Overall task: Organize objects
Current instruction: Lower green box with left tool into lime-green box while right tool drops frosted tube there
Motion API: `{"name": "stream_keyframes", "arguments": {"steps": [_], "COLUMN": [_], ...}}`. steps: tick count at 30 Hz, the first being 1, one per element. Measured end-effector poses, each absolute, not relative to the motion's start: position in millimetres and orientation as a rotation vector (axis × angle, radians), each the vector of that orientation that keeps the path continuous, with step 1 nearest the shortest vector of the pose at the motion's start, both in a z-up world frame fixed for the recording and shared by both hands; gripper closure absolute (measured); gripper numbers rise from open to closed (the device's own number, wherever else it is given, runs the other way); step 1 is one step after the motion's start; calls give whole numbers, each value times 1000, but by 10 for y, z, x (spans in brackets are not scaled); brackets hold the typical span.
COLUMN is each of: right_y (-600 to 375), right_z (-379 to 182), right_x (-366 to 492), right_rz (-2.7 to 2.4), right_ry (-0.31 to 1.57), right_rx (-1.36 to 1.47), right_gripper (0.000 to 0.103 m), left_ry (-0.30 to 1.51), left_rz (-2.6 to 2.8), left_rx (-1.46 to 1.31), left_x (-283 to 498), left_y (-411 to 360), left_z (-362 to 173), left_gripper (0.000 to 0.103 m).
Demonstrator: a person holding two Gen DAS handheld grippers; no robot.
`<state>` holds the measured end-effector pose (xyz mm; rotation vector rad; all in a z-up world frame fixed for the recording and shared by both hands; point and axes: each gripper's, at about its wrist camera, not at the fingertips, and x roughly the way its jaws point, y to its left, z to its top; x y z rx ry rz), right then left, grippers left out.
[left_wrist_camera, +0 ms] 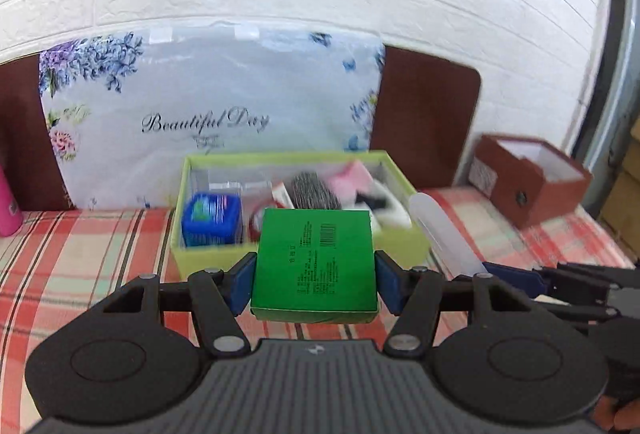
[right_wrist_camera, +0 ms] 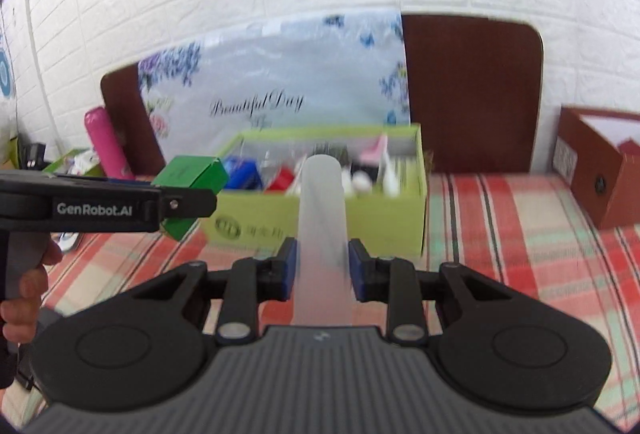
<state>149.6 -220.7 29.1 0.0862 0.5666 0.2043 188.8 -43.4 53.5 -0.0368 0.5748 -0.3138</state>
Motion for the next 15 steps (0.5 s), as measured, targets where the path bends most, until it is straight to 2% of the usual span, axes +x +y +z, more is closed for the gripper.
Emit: {"name": "stream_keyframes", "arguments": {"steps": [7,15], "right_y": [-2213,-1996], "right_z": [409,20], "right_x": [2368,3084], "right_rz": [166,175], "right_ry": [526,566], "right_rx": [125,84], "right_gripper": [76,76], "left_ry": [581,600], "left_rz": [-199,-156], "left_rx": [-82,-55], "left_x": [2776,3317], "left_y": [-438,-472], "left_z": [621,375], "left_gripper": [39,39]}}
